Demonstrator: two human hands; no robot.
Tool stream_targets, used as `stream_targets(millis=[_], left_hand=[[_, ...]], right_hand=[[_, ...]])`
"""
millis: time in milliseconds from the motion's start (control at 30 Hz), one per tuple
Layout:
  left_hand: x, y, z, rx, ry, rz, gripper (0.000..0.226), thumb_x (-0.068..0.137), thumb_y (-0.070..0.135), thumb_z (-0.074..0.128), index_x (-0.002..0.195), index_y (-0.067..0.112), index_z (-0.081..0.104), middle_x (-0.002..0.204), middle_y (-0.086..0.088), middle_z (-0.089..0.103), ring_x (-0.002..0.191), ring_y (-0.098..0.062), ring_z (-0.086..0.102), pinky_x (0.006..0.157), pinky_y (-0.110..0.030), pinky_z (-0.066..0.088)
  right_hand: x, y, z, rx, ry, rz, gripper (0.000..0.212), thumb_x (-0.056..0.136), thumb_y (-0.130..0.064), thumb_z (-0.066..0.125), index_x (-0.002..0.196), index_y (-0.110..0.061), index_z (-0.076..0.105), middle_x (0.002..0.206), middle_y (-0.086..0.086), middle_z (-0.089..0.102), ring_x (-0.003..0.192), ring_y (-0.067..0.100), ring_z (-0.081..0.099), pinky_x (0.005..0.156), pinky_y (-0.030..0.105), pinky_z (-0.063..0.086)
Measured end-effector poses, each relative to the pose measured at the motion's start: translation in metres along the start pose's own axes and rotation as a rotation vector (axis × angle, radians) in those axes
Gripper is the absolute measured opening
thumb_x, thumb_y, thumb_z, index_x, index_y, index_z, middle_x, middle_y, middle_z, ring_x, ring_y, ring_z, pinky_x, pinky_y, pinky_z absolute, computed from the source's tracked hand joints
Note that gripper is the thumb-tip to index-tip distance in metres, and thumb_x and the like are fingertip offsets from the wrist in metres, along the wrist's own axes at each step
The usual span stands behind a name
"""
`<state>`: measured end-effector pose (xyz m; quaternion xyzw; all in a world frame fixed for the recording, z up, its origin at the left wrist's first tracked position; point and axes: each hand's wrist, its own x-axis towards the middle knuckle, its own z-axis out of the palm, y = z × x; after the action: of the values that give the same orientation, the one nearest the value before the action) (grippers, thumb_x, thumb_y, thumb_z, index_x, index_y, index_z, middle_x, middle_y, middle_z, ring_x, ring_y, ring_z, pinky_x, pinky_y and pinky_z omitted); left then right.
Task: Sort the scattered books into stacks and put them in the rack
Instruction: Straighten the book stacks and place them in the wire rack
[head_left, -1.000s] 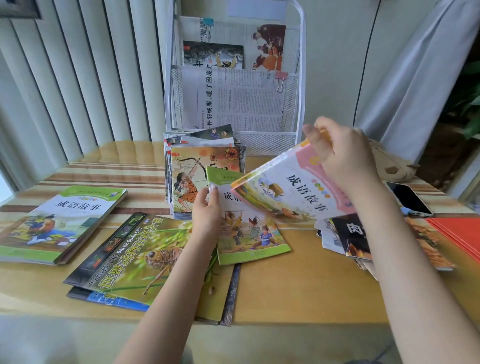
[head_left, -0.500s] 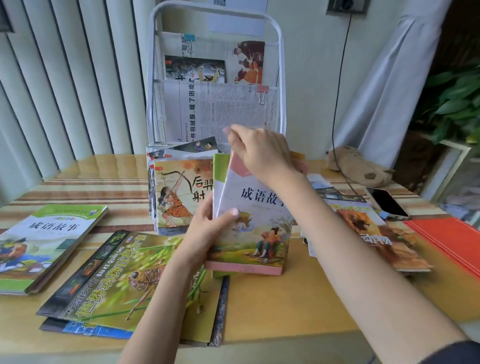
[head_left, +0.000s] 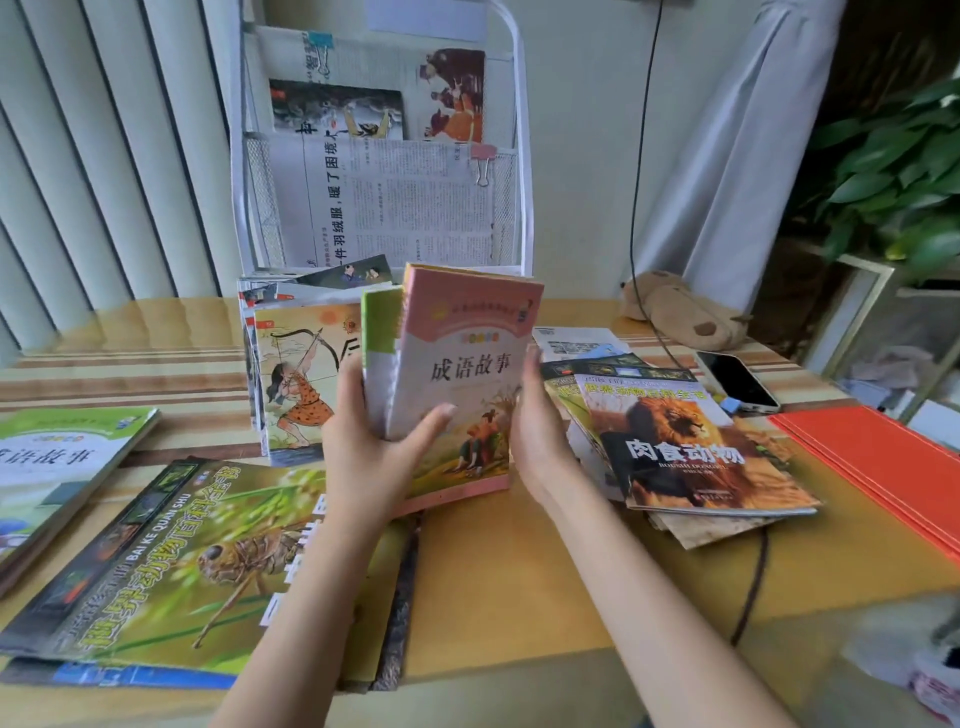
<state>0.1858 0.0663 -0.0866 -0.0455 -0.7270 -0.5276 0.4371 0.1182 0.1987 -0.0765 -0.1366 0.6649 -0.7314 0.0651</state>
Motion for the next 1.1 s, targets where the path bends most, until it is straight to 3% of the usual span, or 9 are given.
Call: stream_targets(millis=[100, 200, 367, 533, 667, 767, 867, 967, 1100], left_hand=[[-0.004, -0.004, 0.0, 0.114, 0.066, 0.088, 0.077, 0.07, 0.057, 0.067, 0.125, 0.024, 0.025, 0.098, 0.015, 0.061, 0.077, -0.015, 0.067, 0.057, -0.031, 0.054], [-0.01, -0.002, 0.001, 0.287, 0.052, 0.19, 0.081, 0.074, 0.074, 0.051, 0.131, 0.024, 0.023, 0.104, 0.005, 0.057, 0.071, -0.013, 0.059, 0.055, -0.02, 0.045], [-0.018, 0.005, 0.013, 0.341, -0.022, 0.222, 0.076, 0.071, 0.057, 0.062, 0.135, 0.049, 0.021, 0.096, 0.003, 0.072, 0.069, -0.015, 0.07, 0.059, -0.026, 0.054], [-0.008, -0.006, 0.01, 0.163, 0.085, -0.073, 0.054, 0.079, 0.033, 0.07, 0.123, 0.039, 0.038, 0.086, 0.021, 0.065, 0.073, -0.012, 0.07, 0.059, -0.036, 0.058], [0.011, 0.012, 0.002, -0.014, 0.287, -0.165, 0.04, 0.081, 0.016, 0.074, 0.107, 0.03, 0.048, 0.087, 0.026, 0.064, 0.075, 0.008, 0.064, 0.065, -0.024, 0.057], [0.028, 0.017, -0.043, -0.102, 0.458, -0.278, 0.031, 0.081, 0.015, 0.074, 0.098, 0.03, 0.052, 0.093, 0.011, 0.066, 0.081, -0.001, 0.064, 0.073, -0.026, 0.055], [0.049, 0.012, -0.12, -0.093, 0.416, -0.447, 0.026, 0.083, 0.017, 0.072, 0.103, 0.02, 0.056, 0.09, 0.001, 0.071, 0.07, -0.006, 0.068, 0.063, -0.024, 0.057], [0.061, 0.003, -0.21, 0.02, 0.308, -0.725, 0.016, 0.089, 0.027, 0.063, 0.098, 0.016, 0.056, 0.055, 0.009, 0.068, 0.042, -0.002, 0.061, 0.04, -0.017, 0.05], [0.072, -0.016, -0.293, 0.378, 0.208, -0.818, 0.04, 0.085, 0.03, 0.069, 0.117, 0.009, 0.058, 0.084, -0.007, 0.068, 0.052, -0.013, 0.065, 0.041, -0.017, 0.051]], right_hand=[[-0.011, 0.012, 0.009, -0.016, 0.095, -0.078, 0.063, 0.089, -0.06, 0.031, 0.146, -0.035, 0.021, 0.144, -0.023, 0.028, 0.128, -0.004, 0.028, 0.108, 0.024, 0.022], [-0.011, 0.016, 0.007, -0.009, 0.049, -0.151, 0.046, 0.096, -0.042, 0.036, 0.141, -0.038, 0.022, 0.128, -0.034, 0.032, 0.113, -0.019, 0.036, 0.09, 0.002, 0.032], [-0.003, 0.022, 0.007, 0.013, 0.114, -0.233, 0.053, 0.089, -0.058, 0.042, 0.135, -0.033, 0.035, 0.124, -0.017, 0.056, 0.11, -0.006, 0.053, 0.088, 0.021, 0.047], [-0.005, 0.031, 0.008, 0.016, 0.106, -0.289, 0.047, 0.096, -0.034, 0.045, 0.14, -0.04, 0.03, 0.14, -0.017, 0.043, 0.118, -0.013, 0.044, 0.093, 0.013, 0.04], [-0.001, 0.038, 0.009, -0.033, -0.041, -0.204, 0.062, 0.093, -0.055, 0.033, 0.146, -0.047, 0.002, 0.153, -0.009, 0.022, 0.131, 0.003, 0.035, 0.105, 0.037, 0.035], [0.004, 0.041, 0.011, -0.106, -0.062, -0.184, 0.073, 0.081, -0.075, 0.031, 0.143, -0.053, 0.0, 0.143, 0.0, 0.039, 0.099, 0.004, 0.063, 0.092, 0.039, 0.046], [0.005, 0.042, 0.015, -0.102, -0.079, -0.179, 0.065, 0.09, -0.06, 0.039, 0.143, -0.051, 0.003, 0.146, 0.003, 0.041, 0.094, 0.012, 0.066, 0.09, 0.035, 0.049], [0.007, 0.044, 0.015, -0.111, -0.085, -0.166, 0.054, 0.096, -0.041, 0.04, 0.134, -0.059, 0.006, 0.144, 0.006, 0.043, 0.086, 0.011, 0.069, 0.101, 0.047, 0.043], [0.008, 0.045, 0.014, -0.118, -0.071, -0.143, 0.053, 0.097, -0.035, 0.043, 0.135, -0.057, 0.014, 0.138, 0.004, 0.048, 0.088, 0.013, 0.069, 0.102, 0.048, 0.042]])
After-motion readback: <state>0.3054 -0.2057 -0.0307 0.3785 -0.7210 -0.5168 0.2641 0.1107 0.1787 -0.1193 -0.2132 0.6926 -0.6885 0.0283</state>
